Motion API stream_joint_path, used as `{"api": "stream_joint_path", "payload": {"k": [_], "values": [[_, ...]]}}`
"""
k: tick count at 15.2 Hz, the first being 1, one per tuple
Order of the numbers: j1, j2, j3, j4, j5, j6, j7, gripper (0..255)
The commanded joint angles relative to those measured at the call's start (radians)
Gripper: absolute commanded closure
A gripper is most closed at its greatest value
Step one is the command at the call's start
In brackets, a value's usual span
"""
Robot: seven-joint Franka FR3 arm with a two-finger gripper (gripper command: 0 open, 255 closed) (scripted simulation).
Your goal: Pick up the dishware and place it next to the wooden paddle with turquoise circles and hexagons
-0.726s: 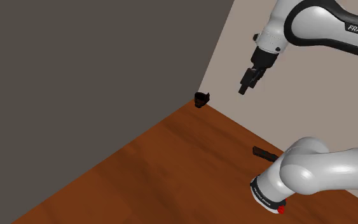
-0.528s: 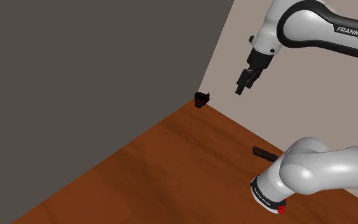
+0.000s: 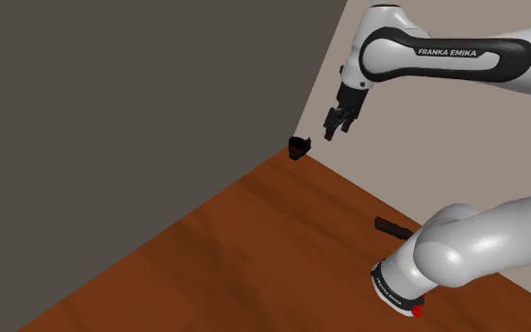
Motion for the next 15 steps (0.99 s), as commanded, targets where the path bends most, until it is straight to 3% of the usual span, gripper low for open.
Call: {"api": "stream_joint_path", "payload": {"k": [1,12,15], "values": [[-0.005,0.085,-0.005,0.035,-0.005,0.041,0.007,0],[-0.040,0.522,-0.045,0.276,-0.019,0.187,0.020,0],[-0.045,0.555,-0.049,0.276,-0.020,0.218,0.021,0]]}}
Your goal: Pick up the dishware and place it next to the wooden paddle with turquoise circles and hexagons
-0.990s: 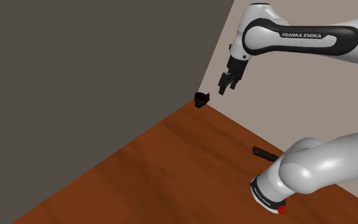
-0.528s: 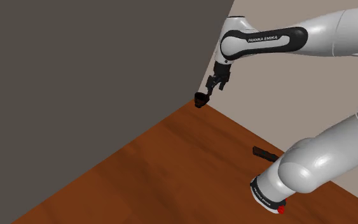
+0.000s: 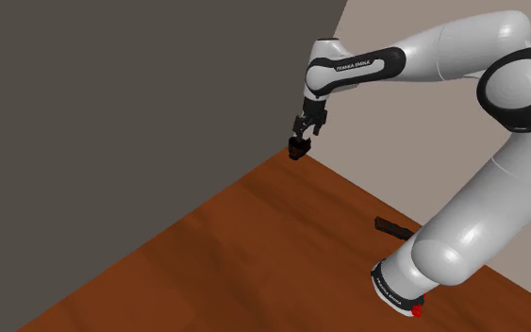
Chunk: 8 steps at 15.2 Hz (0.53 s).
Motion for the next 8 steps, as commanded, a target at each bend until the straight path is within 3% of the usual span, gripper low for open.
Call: {"api": "stream_joint_path", "payload": {"k": [1,8], "values": [[-0.004,0.033,-0.004,-0.005,-0.001,0.029,-0.004,0],[-0.010,0.054,-0.006,-0.044,-0.004,0.089,-0.003,0]]}}
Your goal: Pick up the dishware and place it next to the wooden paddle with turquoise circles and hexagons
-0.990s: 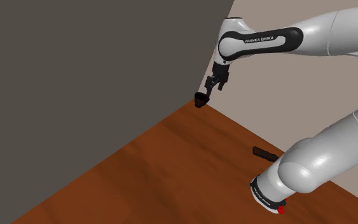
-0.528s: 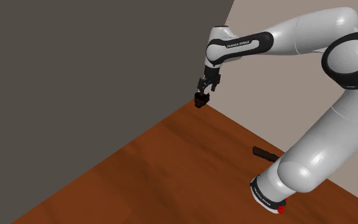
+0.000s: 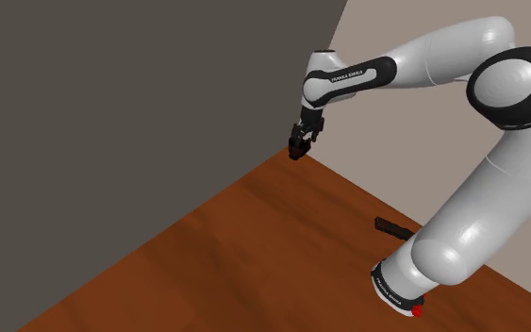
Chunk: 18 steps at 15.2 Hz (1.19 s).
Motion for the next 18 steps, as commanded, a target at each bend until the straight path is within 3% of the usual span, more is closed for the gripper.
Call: {"api": "stream_joint_path", "payload": {"k": [1,5,6,15,18], "values": [[-0.002,0.013,-0.001,-0.004,0.000,0.003,-0.002,0],[-0.002,0.013,-0.001,-0.003,0.000,0.003,-0.002,0],[-0.002,0.013,-0.001,-0.004,0.000,0.003,-0.002,255],[-0.002,0.013,-0.001,-0.003,0.000,0.003,-0.002,255],[-0.001,-0.007,-0.001,0.014,0.000,-0.035,-0.006,255]]}}
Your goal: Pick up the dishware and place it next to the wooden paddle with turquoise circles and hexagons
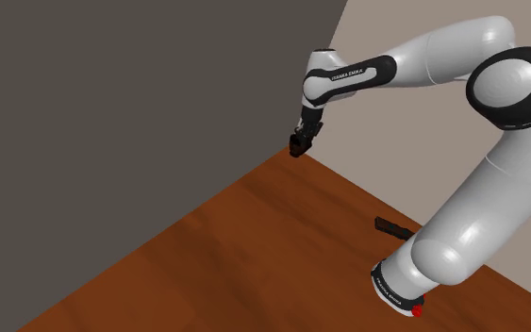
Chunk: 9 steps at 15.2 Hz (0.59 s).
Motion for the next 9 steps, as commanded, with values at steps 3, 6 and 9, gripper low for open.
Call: {"api": "stream_joint_path", "payload": {"k": [3,6,9], "values": [[0.001,-0.027,0.000,0.020,0.000,-0.047,-0.005,255],[0.002,-0.044,0.001,0.042,0.000,-0.085,-0.009,255],[0.002,-0.059,0.001,0.065,0.001,-0.123,-0.013,255]]}}
